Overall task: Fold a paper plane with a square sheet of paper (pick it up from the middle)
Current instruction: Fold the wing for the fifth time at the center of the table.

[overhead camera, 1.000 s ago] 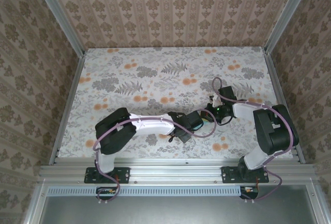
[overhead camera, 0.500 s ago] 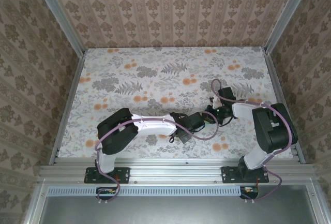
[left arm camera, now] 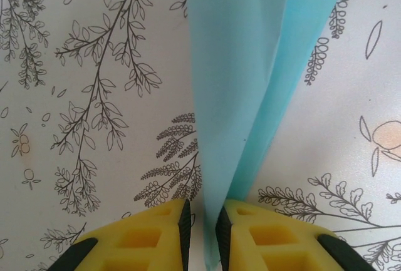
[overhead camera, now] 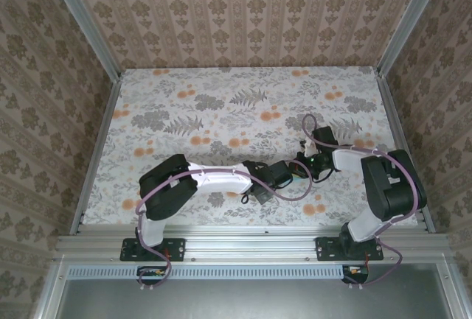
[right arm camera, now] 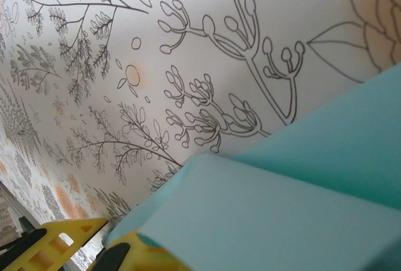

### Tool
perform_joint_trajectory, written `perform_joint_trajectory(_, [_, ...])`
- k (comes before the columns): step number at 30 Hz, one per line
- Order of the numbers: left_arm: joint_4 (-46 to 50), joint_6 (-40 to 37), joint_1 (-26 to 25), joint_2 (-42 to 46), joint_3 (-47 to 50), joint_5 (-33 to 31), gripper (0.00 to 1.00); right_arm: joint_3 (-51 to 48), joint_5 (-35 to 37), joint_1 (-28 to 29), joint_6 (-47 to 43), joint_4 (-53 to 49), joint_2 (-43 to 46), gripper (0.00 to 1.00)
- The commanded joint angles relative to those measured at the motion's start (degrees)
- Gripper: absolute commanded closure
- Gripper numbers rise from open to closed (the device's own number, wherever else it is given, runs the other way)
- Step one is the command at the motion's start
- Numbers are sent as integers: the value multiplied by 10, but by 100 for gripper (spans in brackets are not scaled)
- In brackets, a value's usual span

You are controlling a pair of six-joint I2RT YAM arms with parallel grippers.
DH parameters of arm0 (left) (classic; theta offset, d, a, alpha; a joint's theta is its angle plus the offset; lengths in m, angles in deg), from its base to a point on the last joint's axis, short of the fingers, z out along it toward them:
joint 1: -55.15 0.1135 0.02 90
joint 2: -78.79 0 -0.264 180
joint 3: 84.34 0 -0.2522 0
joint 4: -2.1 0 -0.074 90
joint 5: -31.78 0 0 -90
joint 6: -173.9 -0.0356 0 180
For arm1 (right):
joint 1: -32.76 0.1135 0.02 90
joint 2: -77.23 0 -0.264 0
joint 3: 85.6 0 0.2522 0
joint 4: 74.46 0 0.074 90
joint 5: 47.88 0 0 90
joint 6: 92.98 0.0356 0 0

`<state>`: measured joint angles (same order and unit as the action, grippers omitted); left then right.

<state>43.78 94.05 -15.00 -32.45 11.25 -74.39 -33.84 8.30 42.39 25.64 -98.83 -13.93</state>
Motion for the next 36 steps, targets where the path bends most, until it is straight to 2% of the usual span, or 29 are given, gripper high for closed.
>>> perform_joint_trajectory(1, [56,-18,0,-35,12,-6,76,-8,-7,-3,-10,-20,22,100])
perform_joint_trajectory(7, [59,-27,0,-42,9,-3,77,-14,-29,-3,0,-12,42,100])
perform_joint_trajectory(19, [62,-36,0,-41,8,0,77,-12,30,-5,-26,-52,18,100])
perform_joint_trajectory(36, [76,-50,0,-38,-8,8,75,-19,64,-2,-23,-87,11,100])
